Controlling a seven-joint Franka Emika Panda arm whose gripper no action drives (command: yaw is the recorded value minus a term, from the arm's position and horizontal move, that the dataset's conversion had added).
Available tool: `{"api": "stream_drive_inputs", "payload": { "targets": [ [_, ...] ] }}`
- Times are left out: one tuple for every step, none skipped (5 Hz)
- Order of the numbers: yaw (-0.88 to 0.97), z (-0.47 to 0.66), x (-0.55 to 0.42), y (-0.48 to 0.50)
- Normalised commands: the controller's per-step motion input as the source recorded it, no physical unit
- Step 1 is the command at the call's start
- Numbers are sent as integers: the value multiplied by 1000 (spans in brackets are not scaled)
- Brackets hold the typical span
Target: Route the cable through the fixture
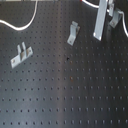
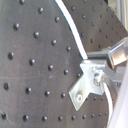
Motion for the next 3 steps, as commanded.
{"api": "stream_drive_inputs", "payload": {
  "targets": [
    [0, 413, 112, 285],
    [0, 639, 123, 103],
    [0, 631, -2, -119]
  ]
}}
